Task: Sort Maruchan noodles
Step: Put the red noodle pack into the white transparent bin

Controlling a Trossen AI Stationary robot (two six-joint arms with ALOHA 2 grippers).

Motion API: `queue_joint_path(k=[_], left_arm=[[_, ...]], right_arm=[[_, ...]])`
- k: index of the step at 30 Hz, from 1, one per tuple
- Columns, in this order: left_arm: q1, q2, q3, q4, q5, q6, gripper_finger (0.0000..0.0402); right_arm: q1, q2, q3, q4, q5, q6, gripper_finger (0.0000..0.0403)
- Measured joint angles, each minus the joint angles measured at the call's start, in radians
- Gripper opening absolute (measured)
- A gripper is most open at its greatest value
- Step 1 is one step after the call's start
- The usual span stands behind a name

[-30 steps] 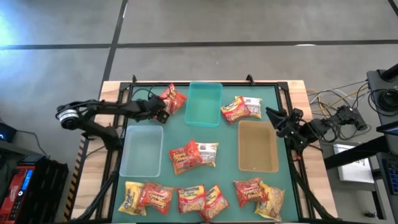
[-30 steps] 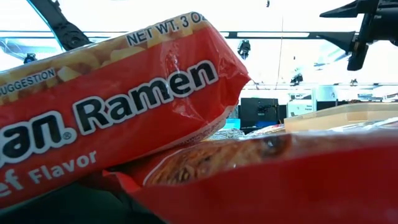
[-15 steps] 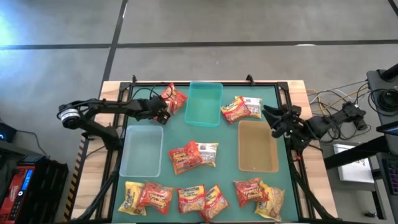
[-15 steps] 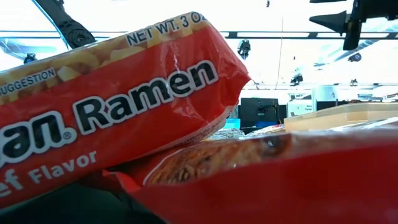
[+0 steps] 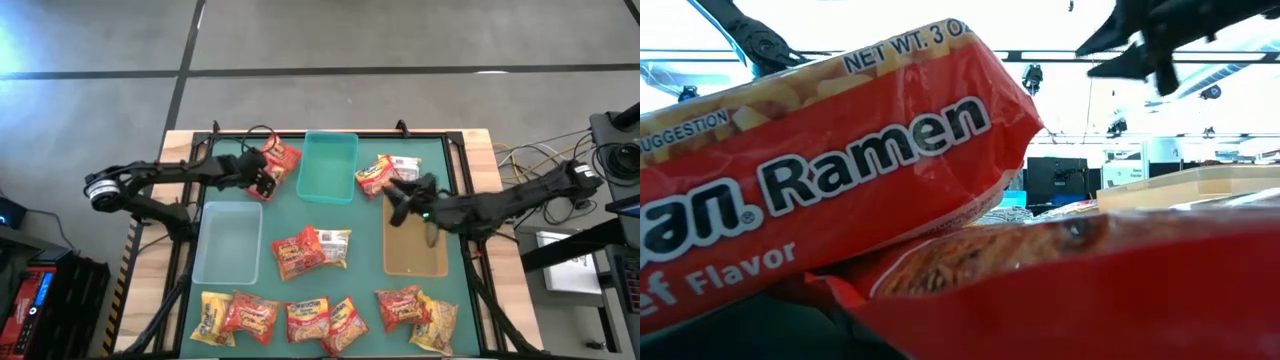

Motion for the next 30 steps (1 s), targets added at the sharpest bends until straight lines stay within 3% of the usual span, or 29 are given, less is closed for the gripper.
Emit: queue_joint_path(k=[9, 30], left_arm=[[0.000, -0.001, -0.012, 0.125, 0.183, 0.015, 0.0263], [0.053, -0.023, -0.014, 0.033, 0.165, 0.114, 0.0263]], right_arm=[[-0.109, 0.250, 0.143, -0.001, -0.178, -0.095, 0.0187], [-0.176, 0.803, 0.611, -0.014, -0.472, -0.118, 0.0187]])
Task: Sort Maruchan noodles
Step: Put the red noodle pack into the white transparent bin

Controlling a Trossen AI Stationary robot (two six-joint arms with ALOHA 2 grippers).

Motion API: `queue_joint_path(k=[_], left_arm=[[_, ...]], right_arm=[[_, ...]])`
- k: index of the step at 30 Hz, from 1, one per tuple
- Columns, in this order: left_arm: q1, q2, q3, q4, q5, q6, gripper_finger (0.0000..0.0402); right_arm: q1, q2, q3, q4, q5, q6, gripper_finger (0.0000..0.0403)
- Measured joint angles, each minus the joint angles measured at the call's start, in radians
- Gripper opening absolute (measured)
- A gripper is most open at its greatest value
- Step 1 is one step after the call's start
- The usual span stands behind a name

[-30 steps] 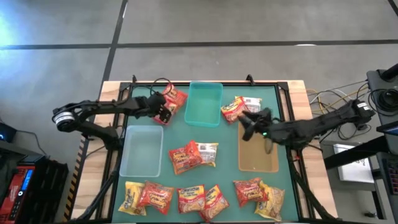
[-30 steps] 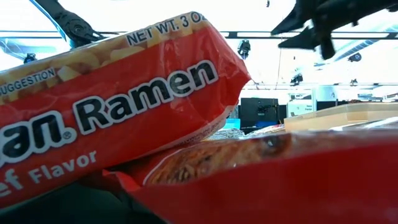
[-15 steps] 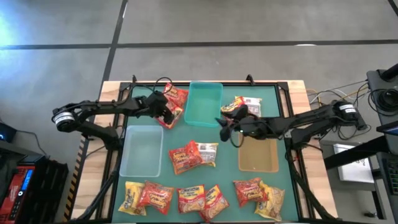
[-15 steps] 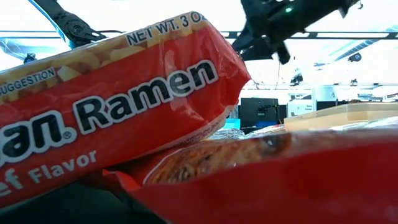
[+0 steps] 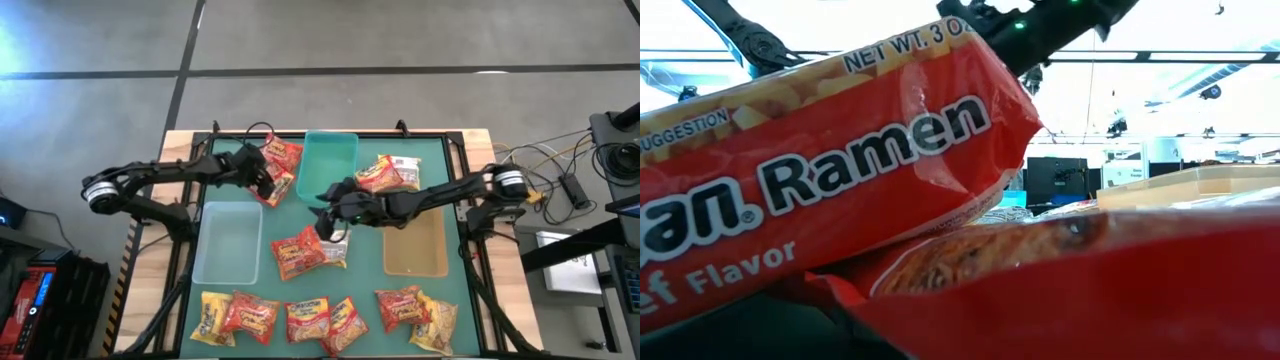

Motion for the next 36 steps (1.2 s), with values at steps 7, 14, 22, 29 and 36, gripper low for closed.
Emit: queue_joint_path(k=[7, 14, 22, 29, 36], left_arm=[[0.029, 0.009, -0.013, -0.015, -0.001, 0.015, 0.0263], [0.037, 0.030, -0.062, 0.052, 0.042, 0.032, 0.0263], [0.038, 0.030, -0.096, 0.101, 0.138, 0.036, 0.0263], [0.037, 0.034, -0.098, 0.101, 0.333, 0.067, 0.0263], [0.037, 0.034, -0.098, 0.138, 0.435, 0.082, 0.0263]], right_arm=[[0.000, 0.132, 0.111, -0.031, -0.032, 0.109, 0.0187], [-0.002, 0.237, 0.191, -0.028, -0.044, 0.207, 0.0187], [-0.011, 0.347, 0.282, -0.030, -0.084, 0.238, 0.0187], [-0.030, 0.389, 0.321, -0.075, -0.117, 0.274, 0.0187], [-0.049, 0.388, 0.321, -0.100, -0.114, 0.281, 0.0187]])
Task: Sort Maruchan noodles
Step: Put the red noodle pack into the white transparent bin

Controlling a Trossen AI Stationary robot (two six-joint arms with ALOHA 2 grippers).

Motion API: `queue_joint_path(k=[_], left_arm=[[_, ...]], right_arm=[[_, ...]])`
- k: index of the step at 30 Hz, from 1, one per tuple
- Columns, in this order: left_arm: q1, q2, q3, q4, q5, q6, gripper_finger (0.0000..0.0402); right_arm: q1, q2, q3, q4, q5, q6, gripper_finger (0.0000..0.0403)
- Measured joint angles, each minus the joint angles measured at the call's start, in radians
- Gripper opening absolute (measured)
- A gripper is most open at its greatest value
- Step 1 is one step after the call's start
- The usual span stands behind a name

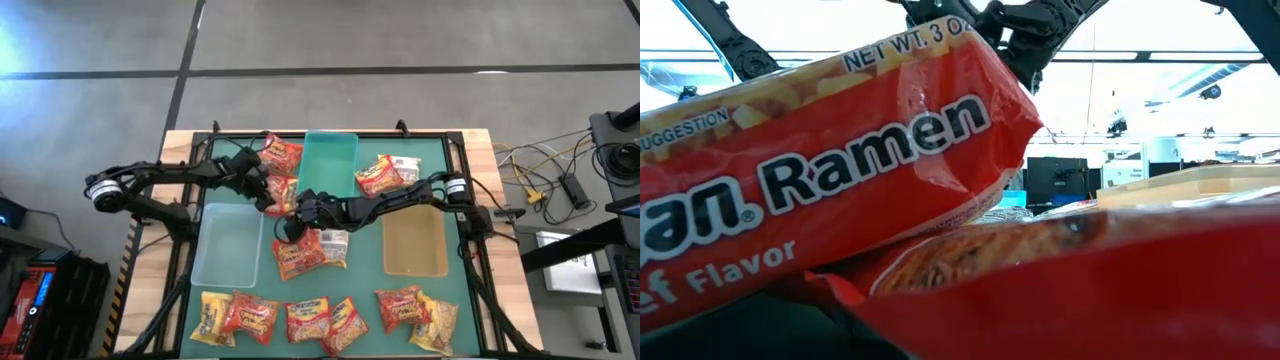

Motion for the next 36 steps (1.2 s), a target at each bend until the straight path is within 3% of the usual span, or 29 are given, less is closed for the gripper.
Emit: queue_joint_path(k=[14, 36], left_arm=[[0.000, 0.108, 0.001, 0.132, -0.048, -0.055, 0.0263], [0.000, 0.138, 0.001, 0.215, 0.048, -0.088, 0.0263]], right_arm=[[-0.005, 0.058, -0.002, -0.031, 0.000, 0.052, 0.0187], [-0.062, 0.088, 0.001, -0.037, 0.013, 0.032, 0.0187]])
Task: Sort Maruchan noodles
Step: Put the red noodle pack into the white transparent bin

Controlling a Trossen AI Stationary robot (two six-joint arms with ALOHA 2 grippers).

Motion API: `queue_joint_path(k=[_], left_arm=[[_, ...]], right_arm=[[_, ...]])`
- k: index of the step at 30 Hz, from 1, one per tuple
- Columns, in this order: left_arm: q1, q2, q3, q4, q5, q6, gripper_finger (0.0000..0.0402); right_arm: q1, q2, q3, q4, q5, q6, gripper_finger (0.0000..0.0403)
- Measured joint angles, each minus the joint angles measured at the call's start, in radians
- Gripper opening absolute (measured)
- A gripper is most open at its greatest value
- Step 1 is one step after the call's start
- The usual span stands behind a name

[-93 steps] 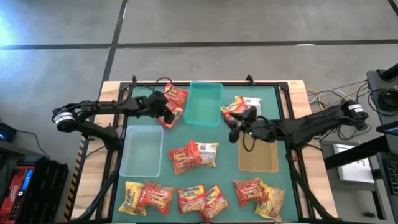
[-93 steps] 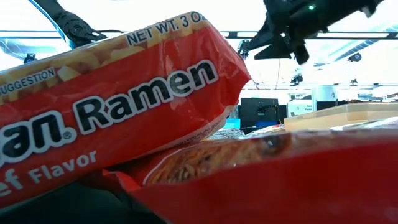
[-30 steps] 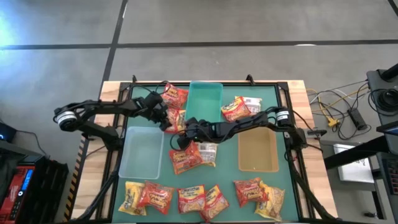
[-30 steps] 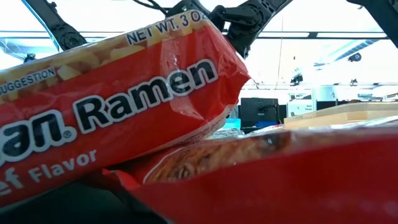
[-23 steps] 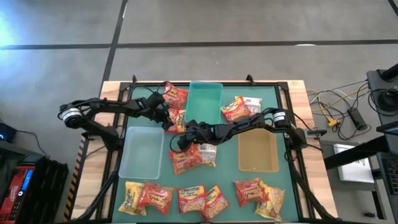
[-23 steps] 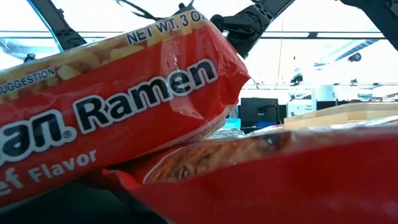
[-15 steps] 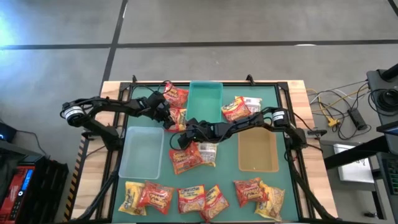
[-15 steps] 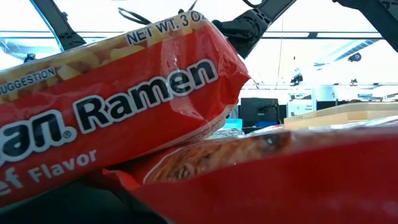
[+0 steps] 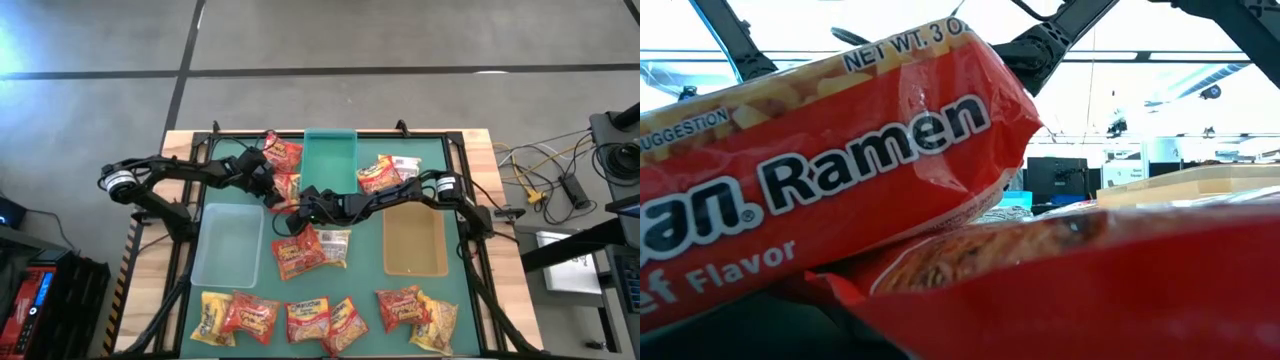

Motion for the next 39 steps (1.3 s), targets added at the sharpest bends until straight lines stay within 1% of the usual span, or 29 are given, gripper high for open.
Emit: queue_joint_path(k=[3, 5, 14, 20, 22, 25, 29, 34, 36, 39], left_arm=[[0.000, 0.000, -0.001, 0.037, 0.056, -0.018, 0.0262], [0.000, 0.000, -0.001, 0.053, 0.070, -0.026, 0.0256], [-0.004, 0.000, -0.001, 0.061, 0.067, -0.081, 0.0202], [-0.005, 0.000, -0.001, 0.116, 0.062, -0.147, 0.0185], [-0.005, 0.000, 0.000, 0.122, 0.038, -0.148, 0.0176], [-0.006, 0.000, 0.000, 0.121, -0.015, -0.147, 0.0149], [-0.005, 0.000, 0.000, 0.120, -0.021, -0.147, 0.0093], [-0.005, 0.000, 0.000, 0.120, -0.021, -0.138, 0.0029], [-0.005, -0.002, 0.000, 0.120, -0.020, -0.131, 0.0016], [-0.005, -0.010, 0.000, 0.115, -0.002, -0.129, 0.0013]], right_arm=[[0.000, 0.000, 0.000, -0.002, -0.002, -0.009, 0.0187], [0.000, 0.001, 0.000, -0.002, -0.003, -0.012, 0.0187], [0.000, 0.002, -0.002, -0.003, -0.006, -0.024, 0.0187], [-0.001, 0.003, -0.003, 0.014, -0.006, -0.033, 0.0187], [-0.001, 0.003, -0.003, 0.015, -0.007, -0.035, 0.0187], [0.003, 0.003, -0.003, 0.015, -0.011, -0.044, 0.0187], [0.010, -0.004, -0.004, 0.011, -0.018, -0.057, 0.0187], [0.019, -0.036, -0.006, -0.032, -0.062, -0.070, 0.0187], [0.020, -0.058, -0.006, -0.050, -0.095, -0.090, 0.0187], [0.025, -0.090, -0.006, -0.050, -0.140, -0.127, 0.0187]])
